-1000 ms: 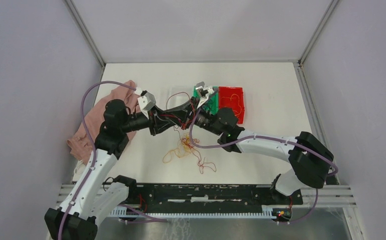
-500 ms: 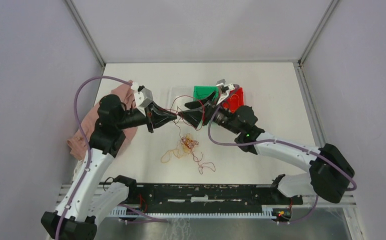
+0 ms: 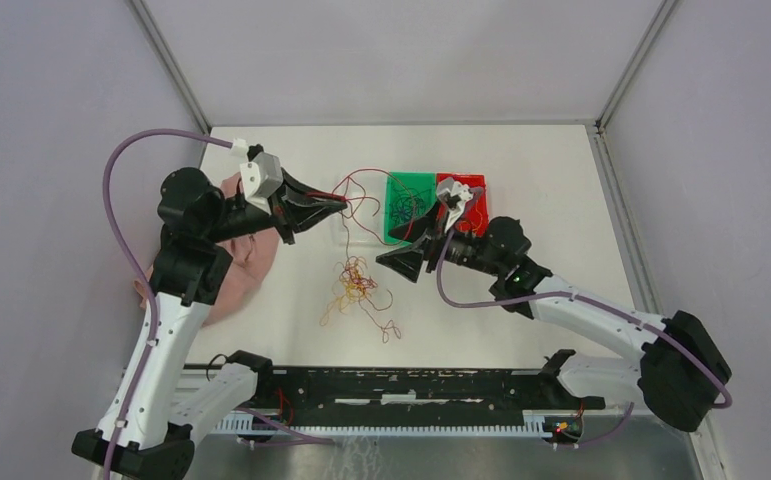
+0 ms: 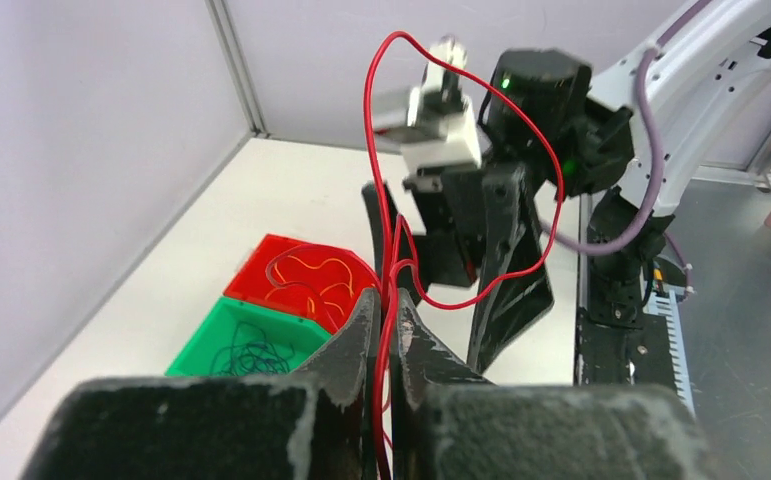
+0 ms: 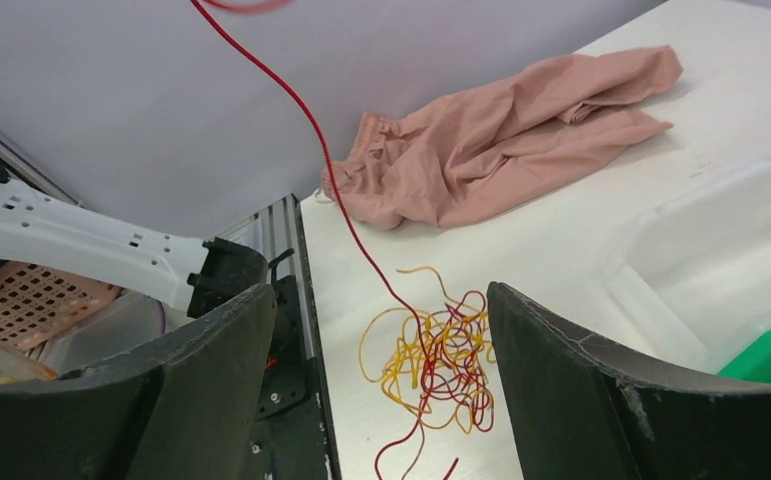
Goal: Untangle the cables
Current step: Untie the cable, then place the cable in the bin.
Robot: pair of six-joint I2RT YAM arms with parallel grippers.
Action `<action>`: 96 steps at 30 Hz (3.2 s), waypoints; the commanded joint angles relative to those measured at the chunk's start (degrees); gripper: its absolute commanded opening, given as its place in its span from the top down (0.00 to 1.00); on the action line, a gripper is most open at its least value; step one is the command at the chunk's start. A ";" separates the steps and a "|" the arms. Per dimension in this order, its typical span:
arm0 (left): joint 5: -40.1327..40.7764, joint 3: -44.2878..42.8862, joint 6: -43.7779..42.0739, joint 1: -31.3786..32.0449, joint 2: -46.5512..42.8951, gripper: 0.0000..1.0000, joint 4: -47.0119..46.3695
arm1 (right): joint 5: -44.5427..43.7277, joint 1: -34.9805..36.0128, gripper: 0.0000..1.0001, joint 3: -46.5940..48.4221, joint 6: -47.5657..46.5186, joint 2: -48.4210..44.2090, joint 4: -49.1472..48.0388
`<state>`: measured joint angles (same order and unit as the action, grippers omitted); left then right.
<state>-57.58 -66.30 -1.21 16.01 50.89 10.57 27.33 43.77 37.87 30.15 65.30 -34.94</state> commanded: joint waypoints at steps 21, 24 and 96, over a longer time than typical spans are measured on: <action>-1.26 -15.51 3.50 0.21 3.80 0.97 -3.91 | -5.54 9.30 0.51 7.50 9.22 32.40 -26.82; -0.46 -19.34 2.67 0.20 5.22 0.97 -5.41 | -7.07 9.44 0.53 5.38 9.78 34.17 -26.93; 27.21 -7.78 -34.77 0.23 30.31 0.97 -19.76 | -39.08 -3.28 0.43 5.52 -5.33 9.53 14.84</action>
<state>-32.18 -71.75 -30.50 16.12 80.58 -3.77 -11.27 40.75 43.86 24.18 76.14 -16.62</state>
